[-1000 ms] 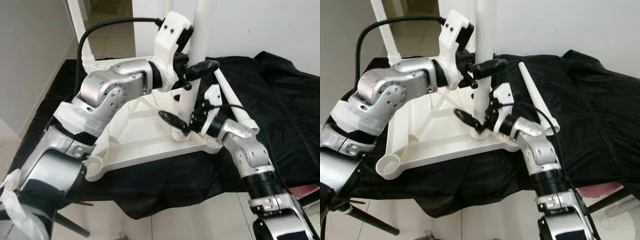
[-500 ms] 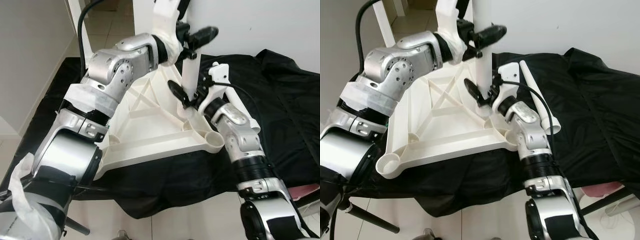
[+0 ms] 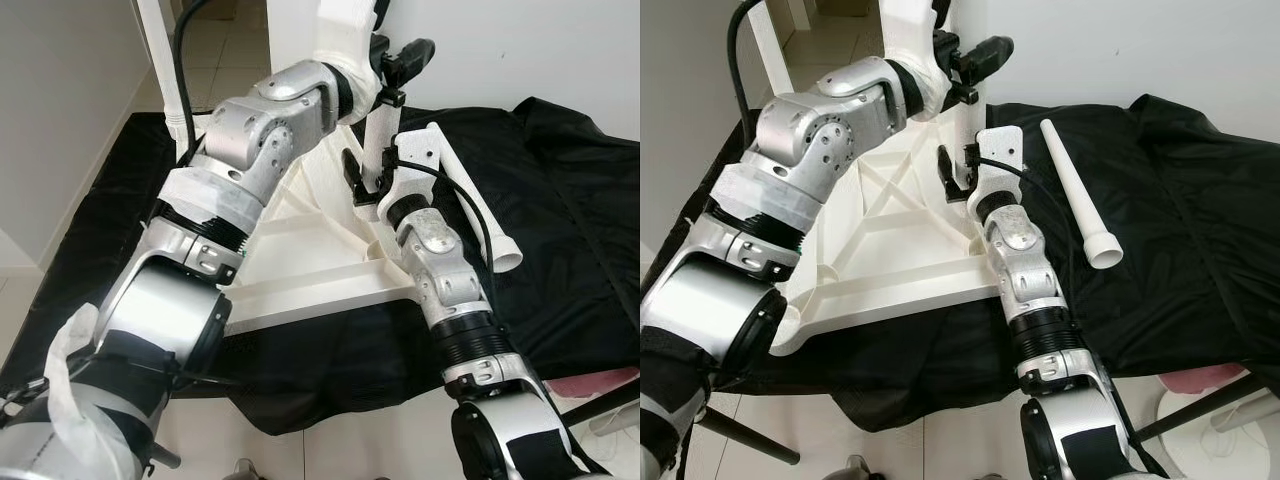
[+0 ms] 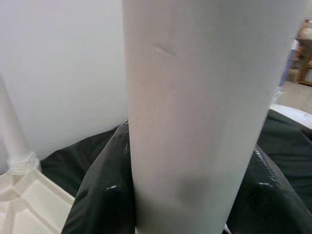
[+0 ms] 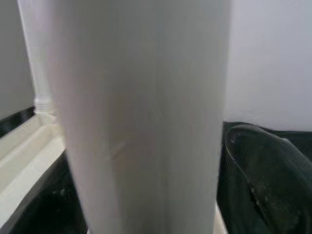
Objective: Building children table
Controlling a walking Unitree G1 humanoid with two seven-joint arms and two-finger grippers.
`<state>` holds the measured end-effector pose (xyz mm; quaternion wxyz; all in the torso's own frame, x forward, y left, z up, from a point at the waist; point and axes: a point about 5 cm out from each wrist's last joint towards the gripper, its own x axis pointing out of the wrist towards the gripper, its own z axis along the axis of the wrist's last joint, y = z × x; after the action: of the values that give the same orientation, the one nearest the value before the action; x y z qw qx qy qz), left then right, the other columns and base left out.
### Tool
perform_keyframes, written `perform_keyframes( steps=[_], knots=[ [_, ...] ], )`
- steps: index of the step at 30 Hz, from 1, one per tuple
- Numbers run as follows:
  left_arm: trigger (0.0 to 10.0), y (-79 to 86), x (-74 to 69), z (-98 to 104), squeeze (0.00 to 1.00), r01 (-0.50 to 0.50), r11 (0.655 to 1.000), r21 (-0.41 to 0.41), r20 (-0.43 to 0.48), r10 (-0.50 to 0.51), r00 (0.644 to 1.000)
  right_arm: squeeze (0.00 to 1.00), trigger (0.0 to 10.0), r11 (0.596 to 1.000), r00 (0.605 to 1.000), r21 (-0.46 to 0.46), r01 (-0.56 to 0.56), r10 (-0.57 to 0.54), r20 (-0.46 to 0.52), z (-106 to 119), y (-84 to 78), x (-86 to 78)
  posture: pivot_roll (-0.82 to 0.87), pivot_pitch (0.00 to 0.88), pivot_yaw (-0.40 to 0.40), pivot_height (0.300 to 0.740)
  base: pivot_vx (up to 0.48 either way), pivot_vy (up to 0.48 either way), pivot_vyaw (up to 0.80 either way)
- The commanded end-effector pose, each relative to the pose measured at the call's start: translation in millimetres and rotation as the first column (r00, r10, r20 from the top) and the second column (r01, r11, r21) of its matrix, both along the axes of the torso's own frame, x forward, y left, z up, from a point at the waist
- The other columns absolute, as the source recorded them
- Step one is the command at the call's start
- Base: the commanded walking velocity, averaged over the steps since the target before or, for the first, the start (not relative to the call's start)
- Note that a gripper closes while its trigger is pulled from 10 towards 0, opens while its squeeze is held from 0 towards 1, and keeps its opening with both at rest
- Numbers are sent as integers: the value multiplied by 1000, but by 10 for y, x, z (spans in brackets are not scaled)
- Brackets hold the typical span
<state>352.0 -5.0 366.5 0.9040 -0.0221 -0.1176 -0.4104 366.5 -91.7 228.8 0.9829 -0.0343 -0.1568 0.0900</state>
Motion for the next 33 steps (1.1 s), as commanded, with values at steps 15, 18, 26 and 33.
perform_keyframes(
  steps=[15,18,26,33],
  knots=[
    [10000,-153,-60,-52,0,-6,999,45,49,4,999,0,5294,995,995,4,101,-101,-1,-107,72,-16,-39,0,-8,740,0,0,0],
    [10000,-159,-67,-53,0,-8,999,46,52,5,999,0,3294,993,993,8,120,-120,-1,-114,63,-15,-36,0,-9,740,0,0,0],
    [10000,-223,-158,-22,0,-6,998,61,83,1,997,0,0,985,986,42,166,-166,2,-144,12,-35,-31,0,-7,740,0,0,0],
    [10000,-229,-163,-34,0,-2,996,94,120,-9,993,0,10000,982,984,66,178,-177,-21,-176,5,-27,-34,0,1,740,0,0,0]
  ],
)
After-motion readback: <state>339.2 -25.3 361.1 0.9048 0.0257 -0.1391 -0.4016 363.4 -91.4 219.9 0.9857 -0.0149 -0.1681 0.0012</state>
